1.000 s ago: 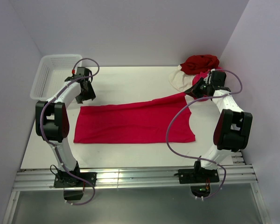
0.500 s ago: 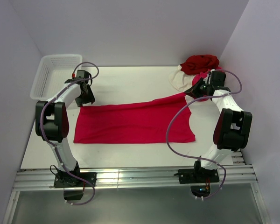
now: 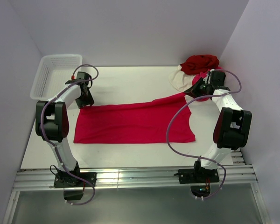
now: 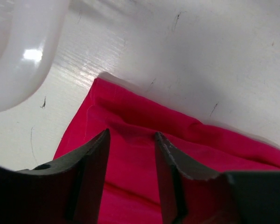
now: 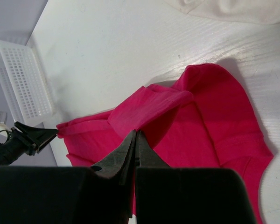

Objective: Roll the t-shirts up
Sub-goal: Fold the tshirt

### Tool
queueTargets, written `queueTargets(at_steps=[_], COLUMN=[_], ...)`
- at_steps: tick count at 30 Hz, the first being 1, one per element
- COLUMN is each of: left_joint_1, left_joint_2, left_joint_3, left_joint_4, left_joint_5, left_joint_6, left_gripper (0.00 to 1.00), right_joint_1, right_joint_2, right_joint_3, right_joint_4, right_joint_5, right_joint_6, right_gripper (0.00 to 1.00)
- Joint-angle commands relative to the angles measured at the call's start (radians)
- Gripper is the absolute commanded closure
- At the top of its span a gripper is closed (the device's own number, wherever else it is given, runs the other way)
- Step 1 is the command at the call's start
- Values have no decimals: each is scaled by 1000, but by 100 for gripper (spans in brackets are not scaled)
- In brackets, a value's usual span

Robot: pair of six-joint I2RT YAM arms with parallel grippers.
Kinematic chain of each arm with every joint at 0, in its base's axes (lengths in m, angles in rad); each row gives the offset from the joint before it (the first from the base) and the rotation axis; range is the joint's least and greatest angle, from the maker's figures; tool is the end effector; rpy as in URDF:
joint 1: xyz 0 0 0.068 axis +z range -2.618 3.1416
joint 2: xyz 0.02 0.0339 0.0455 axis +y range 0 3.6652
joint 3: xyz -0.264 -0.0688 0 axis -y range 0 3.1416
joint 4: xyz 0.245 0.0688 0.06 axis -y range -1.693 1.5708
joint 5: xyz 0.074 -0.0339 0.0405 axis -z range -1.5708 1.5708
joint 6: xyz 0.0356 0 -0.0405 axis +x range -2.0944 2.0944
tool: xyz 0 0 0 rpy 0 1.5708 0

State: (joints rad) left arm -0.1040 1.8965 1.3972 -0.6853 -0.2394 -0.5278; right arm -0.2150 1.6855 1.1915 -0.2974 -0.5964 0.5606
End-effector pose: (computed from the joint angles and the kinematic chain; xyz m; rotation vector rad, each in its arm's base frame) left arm 0.3880 -0.0320 0.1984 -0.6296 2.6248 0.1446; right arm 0.3629 -0.0588 0.2388 0.6099 2.2724 0.8716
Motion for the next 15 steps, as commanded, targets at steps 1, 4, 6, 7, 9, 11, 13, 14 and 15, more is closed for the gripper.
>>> queueTargets(at_steps=[1,4,6,7,9,11,13,14,15], left_joint_1=[7,10,12,12,12,12,12,13,13], left_joint_2=[13,35,47,53,53,53,55,58,59], left_joint_3=[28,46,49,49,48,45,45,48,51], left_joint_4=[-19,-36,-39,-37,-37,-34,-36,-37,-42], left_joint_5=[-35,-52,-58,-55,-52,-51,-54,-57,-58], left_joint_6=[-26,-28,-28,-29,-34,-37,-38,-38,-38], left_gripper=[53,53,52,52,58,65,76,84,88], right_joint_1=[-9,-7,-11,-11,-12,-11,-12,-12,-12], right_joint_2=[-4,-4,-6,-6,-4,-3,-3,-1,-3], right_joint_3=[34,34,34,34,36,36,37,37,36], right_joint_4=[35,37,38,40,43,41,43,41,41], right_joint_5=[-22,-26,-28,-28,-34,-36,-34,-37,-37], right_joint_6=[2,1,2,2,5,7,7,7,7], right_gripper=[100,100,100,100,100,100,100,100,100])
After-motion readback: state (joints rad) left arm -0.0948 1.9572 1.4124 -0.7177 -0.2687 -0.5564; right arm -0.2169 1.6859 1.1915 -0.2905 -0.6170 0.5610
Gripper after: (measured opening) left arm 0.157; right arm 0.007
